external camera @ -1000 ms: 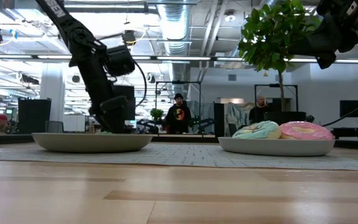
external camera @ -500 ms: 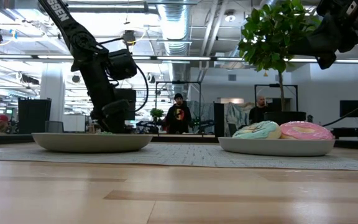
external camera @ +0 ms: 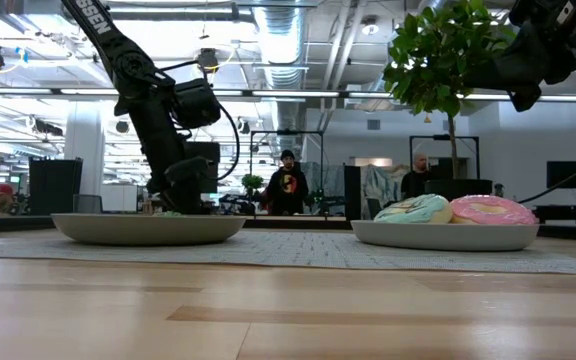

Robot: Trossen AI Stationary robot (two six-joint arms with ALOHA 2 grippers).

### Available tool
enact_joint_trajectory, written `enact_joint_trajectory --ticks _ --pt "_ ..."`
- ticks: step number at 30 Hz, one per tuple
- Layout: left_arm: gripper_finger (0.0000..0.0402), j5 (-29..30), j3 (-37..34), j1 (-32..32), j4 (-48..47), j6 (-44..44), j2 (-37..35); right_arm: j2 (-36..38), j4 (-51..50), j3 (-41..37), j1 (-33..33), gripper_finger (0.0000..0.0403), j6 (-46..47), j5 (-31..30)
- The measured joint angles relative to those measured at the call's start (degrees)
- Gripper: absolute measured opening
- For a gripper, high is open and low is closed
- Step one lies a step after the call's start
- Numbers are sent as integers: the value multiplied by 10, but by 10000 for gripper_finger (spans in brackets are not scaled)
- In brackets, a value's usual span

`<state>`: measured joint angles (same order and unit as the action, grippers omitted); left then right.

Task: Pick & Place donuts
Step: Put the small white donut into the green plate

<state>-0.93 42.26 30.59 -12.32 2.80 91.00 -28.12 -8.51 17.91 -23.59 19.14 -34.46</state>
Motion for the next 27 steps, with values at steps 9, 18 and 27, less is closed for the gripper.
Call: enact_joint_trajectory --ticks 9,18,27 --pt "48 1 33 0 -28 2 -28 0 0 0 0 1 0 0" --pt "52 -84 45 -31 -166 42 -140 0 0 0 0 1 0 0" --pt "52 -76 45 -212 -213 162 -213 0 0 0 0 1 0 0"
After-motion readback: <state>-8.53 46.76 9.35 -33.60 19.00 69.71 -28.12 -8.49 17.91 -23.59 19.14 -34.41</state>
